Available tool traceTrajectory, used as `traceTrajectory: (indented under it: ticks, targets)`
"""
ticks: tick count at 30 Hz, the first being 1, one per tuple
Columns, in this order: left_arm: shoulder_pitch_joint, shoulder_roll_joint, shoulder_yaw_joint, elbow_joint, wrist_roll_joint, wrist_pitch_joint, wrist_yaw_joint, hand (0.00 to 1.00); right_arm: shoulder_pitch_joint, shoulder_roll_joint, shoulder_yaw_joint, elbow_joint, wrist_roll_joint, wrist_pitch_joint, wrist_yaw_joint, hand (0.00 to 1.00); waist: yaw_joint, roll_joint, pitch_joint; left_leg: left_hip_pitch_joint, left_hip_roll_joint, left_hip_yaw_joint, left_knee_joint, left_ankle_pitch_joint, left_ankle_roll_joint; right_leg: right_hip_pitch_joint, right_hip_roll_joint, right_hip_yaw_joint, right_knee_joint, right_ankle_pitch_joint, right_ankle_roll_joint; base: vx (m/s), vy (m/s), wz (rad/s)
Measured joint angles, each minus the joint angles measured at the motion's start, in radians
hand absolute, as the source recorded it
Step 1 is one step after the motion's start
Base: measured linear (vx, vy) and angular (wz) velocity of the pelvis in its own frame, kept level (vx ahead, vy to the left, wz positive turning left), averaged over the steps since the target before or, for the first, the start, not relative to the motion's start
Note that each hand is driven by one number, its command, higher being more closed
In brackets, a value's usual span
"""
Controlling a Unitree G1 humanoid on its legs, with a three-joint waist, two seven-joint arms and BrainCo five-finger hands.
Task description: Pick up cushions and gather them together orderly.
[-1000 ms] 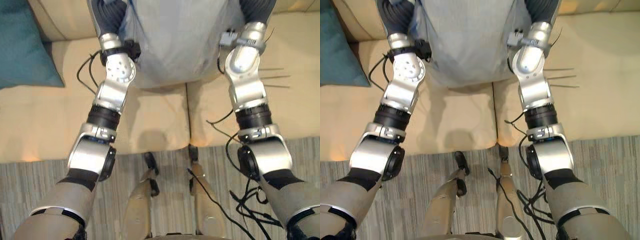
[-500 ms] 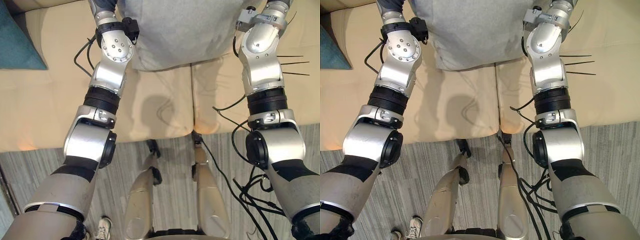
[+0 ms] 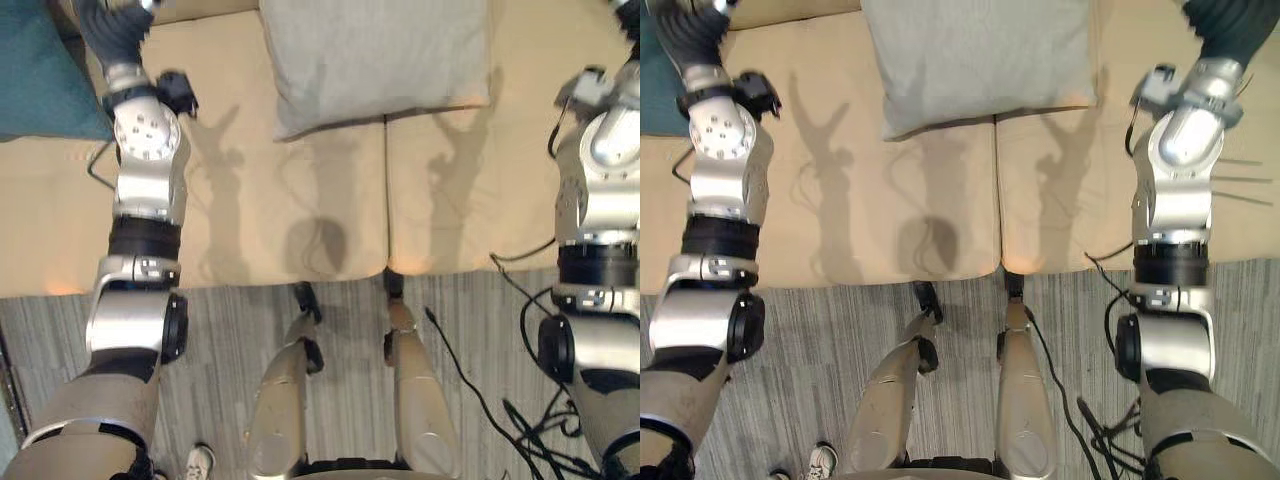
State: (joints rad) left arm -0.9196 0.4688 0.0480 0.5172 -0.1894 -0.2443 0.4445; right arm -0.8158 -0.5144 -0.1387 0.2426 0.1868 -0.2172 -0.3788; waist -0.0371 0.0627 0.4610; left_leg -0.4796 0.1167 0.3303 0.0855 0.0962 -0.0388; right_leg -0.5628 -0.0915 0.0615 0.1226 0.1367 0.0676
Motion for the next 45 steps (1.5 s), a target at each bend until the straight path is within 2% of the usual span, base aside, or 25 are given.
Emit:
traceTrajectory:
  ticks: [4,7,10,13,15,18,22,27,28,29,30,31,32,33,34,35,36,37,38,39,40,41,42,44,45]
  targets:
    - [0.354,-0.122,-0.027,-0.090,-0.013,-0.008,-0.093,0.00,0.346,0.099,0.025,-0.052,0.019,-0.006,0.109,0.00,0.000,-0.009,-0.075,0.010,0.016,0.007,0.002,-0.007,-0.003,0.015,0.010,-0.008,-0.005,-0.015,-0.007,0.02,-0.086,0.00]
    - [0.618,-0.238,-0.101,-0.126,0.001,-0.007,-0.172,0.00,0.595,0.208,0.070,-0.063,0.004,-0.006,0.179,0.00,0.006,-0.013,-0.079,0.065,0.024,0.010,0.014,-0.026,-0.010,0.072,0.017,-0.009,-0.006,-0.027,-0.005,0.05,-0.059,-0.06]
    - [0.797,-0.280,-0.134,-0.110,0.059,-0.006,-0.244,0.00,0.754,0.271,0.088,-0.037,-0.057,-0.009,0.235,0.00,0.005,-0.016,-0.125,0.095,0.023,0.010,0.017,-0.038,-0.012,0.106,0.019,-0.009,-0.013,-0.036,-0.005,0.07,-0.048,-0.04]
    - [0.915,-0.288,-0.129,0.025,0.119,-0.006,-0.301,0.00,0.850,0.284,0.102,0.138,-0.146,-0.010,0.271,0.00,0.002,-0.019,-0.184,0.170,0.018,-0.002,0.006,-0.046,-0.018,0.188,0.018,-0.023,-0.027,-0.053,0.000,0.07,-0.027,0.09]
    - [0.995,-0.288,-0.102,0.148,0.168,-0.005,-0.335,0.00,0.920,0.294,0.102,0.284,-0.209,-0.008,0.298,0.00,-0.001,-0.023,-0.250,0.238,0.006,-0.016,-0.037,-0.048,-0.022,0.254,0.019,-0.034,-0.052,-0.064,0.005,0.06,-0.025,0.13]
    - [1.071,-0.288,-0.058,0.263,0.237,0.002,-0.340,0.00,0.966,0.293,0.097,0.419,-0.243,-0.002,0.320,0.00,-0.002,-0.028,-0.287,0.315,-0.012,-0.025,-0.086,-0.045,-0.027,0.314,0.011,-0.034,-0.066,-0.079,0.015,0.05,0.011,0.00]
    - [1.121,-0.290,-0.038,0.321,0.263,0.010,-0.342,0.00,1.001,0.293,0.094,0.509,-0.277,0.007,0.323,0.00,-0.003,-0.035,-0.300,0.389,-0.030,-0.026,-0.126,-0.040,-0.030,0.372,-0.001,-0.032,-0.074,-0.085,0.022,0.02,0.041,-0.02]
    - [1.125,-0.288,-0.031,0.339,0.261,0.022,-0.349,0.00,1.003,0.321,0.059,0.556,-0.281,0.031,0.325,0.00,-0.001,-0.069,-0.309,0.414,-0.043,0.000,-0.138,-0.033,-0.029,0.370,-0.014,-0.012,-0.051,-0.086,0.042,0.00,0.030,-0.07]
    - [1.112,-0.288,-0.031,0.336,0.259,0.022,-0.350,0.00,1.001,0.332,0.060,0.556,-0.281,0.032,0.323,0.00,-0.001,-0.081,-0.314,0.379,-0.037,0.008,-0.096,-0.043,-0.013,0.348,-0.018,-0.011,-0.036,-0.082,0.046,0.00,0.000,0.00]
    - [1.097,-0.288,-0.031,0.330,0.259,0.024,-0.351,0.00,1.002,0.346,0.060,0.556,-0.281,0.032,0.320,0.00,-0.001,-0.094,-0.318,0.338,-0.029,0.014,-0.034,-0.053,0.010,0.328,-0.026,-0.006,-0.031,-0.054,0.075,-0.03,0.023,-0.11]
    - [1.093,-0.294,-0.031,0.316,0.259,0.029,-0.350,0.00,1.000,0.351,0.062,0.556,-0.281,0.033,0.320,0.00,0.007,-0.091,-0.319,0.320,-0.007,0.023,-0.006,-0.062,0.023,0.324,-0.017,-0.004,-0.044,-0.025,0.104,-0.07,0.019,-0.35]
    - [1.089,-0.319,-0.012,0.281,0.257,0.028,-0.350,0.00,0.987,0.361,0.063,0.554,-0.281,0.039,0.321,0.00,0.025,-0.072,-0.311,0.293,0.038,0.032,0.024,-0.076,0.029,0.277,0.001,-0.030,0.121,-0.085,0.065,-0.08,0.000,-0.20]
    - [1.081,-0.326,-0.006,0.257,0.247,0.030,-0.350,0.00,0.993,0.372,0.062,0.552,-0.281,0.044,0.320,0.00,0.021,-0.070,-0.311,0.298,0.048,0.010,0.047,-0.079,0.030,0.248,-0.013,-0.062,0.394,-0.204,0.020,-0.05,-0.045,0.03]
    - [1.079,-0.327,-0.007,0.240,0.239,0.030,-0.350,0.00,1.008,0.381,0.062,0.552,-0.280,0.049,0.320,0.00,0.022,-0.071,-0.310,0.301,0.048,0.000,0.060,-0.078,0.029,0.254,-0.029,-0.066,0.508,-0.241,0.029,-0.03,-0.106,0.39]
    - [1.081,-0.330,-0.007,0.213,0.238,0.031,-0.350,0.00,1.020,0.393,0.069,0.552,-0.279,0.050,0.320,0.00,0.027,-0.093,-0.322,0.291,0.046,-0.011,0.086,-0.077,0.029,0.282,-0.053,-0.058,0.626,-0.260,0.049,-0.07,-0.174,0.36]
    - [1.087,-0.336,-0.009,0.187,0.237,0.032,-0.350,0.00,1.018,0.396,0.079,0.551,-0.277,0.049,0.321,0.00,0.027,-0.112,-0.333,0.265,0.044,-0.020,0.116,-0.077,0.028,0.309,-0.068,-0.048,0.673,-0.264,0.057,-0.12,-0.180,0.33]
    - [1.087,-0.339,-0.009,0.167,0.226,0.032,-0.350,0.00,1.010,0.398,0.079,0.549,-0.275,0.048,0.320,0.00,0.031,-0.127,-0.336,0.240,0.044,-0.028,0.142,-0.073,0.024,0.338,-0.067,-0.038,0.663,-0.285,0.080,-0.12,-0.168,0.23]
    - [1.087,-0.344,-0.007,0.155,0.220,0.033,-0.349,0.00,0.996,0.395,0.076,0.550,-0.275,0.049,0.319,0.00,0.042,-0.134,-0.333,0.222,0.047,-0.030,0.154,-0.064,0.011,0.362,-0.059,-0.034,0.607,-0.336,0.091,-0.17,-0.168,0.03]
    - [1.088,-0.366,-0.002,0.145,0.218,0.038,-0.348,0.00,0.977,0.381,0.068,0.547,-0.270,0.049,0.314,0.00,0.054,-0.118,-0.320,0.201,0.070,-0.034,0.153,-0.036,-0.003,0.406,-0.037,-0.057,0.489,-0.390,0.085,-0.31,-0.226,-0.24]
    - [1.099,-0.391,-0.008,0.129,0.217,0.038,-0.348,0.00,0.973,0.374,0.057,0.528,-0.262,0.047,0.312,0.00,0.075,-0.096,-0.321,0.171,0.097,-0.029,0.141,-0.009,-0.017,0.420,-0.014,-0.094,0.388,-0.420,0.048,-0.33,-0.226,-0.37]
    - [1.101,-0.397,-0.014,0.120,0.217,0.039,-0.348,0.00,0.970,0.372,0.058,0.518,-0.256,0.046,0.310,0.00,0.086,-0.091,-0.322,0.150,0.105,-0.026,0.131,0.011,-0.022,0.417,-0.007,-0.107,0.345,-0.438,0.029,-0.37,-0.245,-0.30]
    - [1.103,-0.407,-0.026,0.124,0.204,0.042,-0.350,0.00,0.945,0.360,0.058,0.519,-0.250,0.046,0.308,0.00,0.084,-0.059,-0.302,0.119,0.123,-0.043,0.094,0.066,-0.034,0.415,0.024,-0.123,0.282,-0.465,-0.001,-0.36,-0.206,0.02]
    - [1.106,-0.414,-0.041,0.122,0.199,0.043,-0.352,0.00,0.935,0.345,0.055,0.520,-0.234,0.048,0.303,0.00,0.069,-0.025,-0.278,0.125,0.136,-0.069,0.031,0.112,-0.053,0.404,0.040,-0.149,0.272,-0.439,-0.025,-0.37,-0.169,0.17]
    - [1.118,-0.414,-0.042,0.120,0.200,0.043,-0.353,0.00,0.942,0.351,0.030,0.519,-0.228,0.051,0.292,0.00,0.059,-0.030,-0.275,0.134,0.121,-0.074,0.069,0.082,-0.060,0.381,0.025,-0.177,0.280,-0.421,-0.050,-0.32,-0.087,0.27]
    - [1.126,-0.409,-0.040,0.119,0.200,0.043,-0.353,0.00,0.944,0.352,0.027,0.518,-0.228,0.051,0.289,0.00,0.053,-0.047,-0.270,0.140,0.102,-0.074,0.153,0.014,-0.057,0.378,0.008,-0.176,0.277,-0.409,-0.051,-0.26,-0.069,0.18]
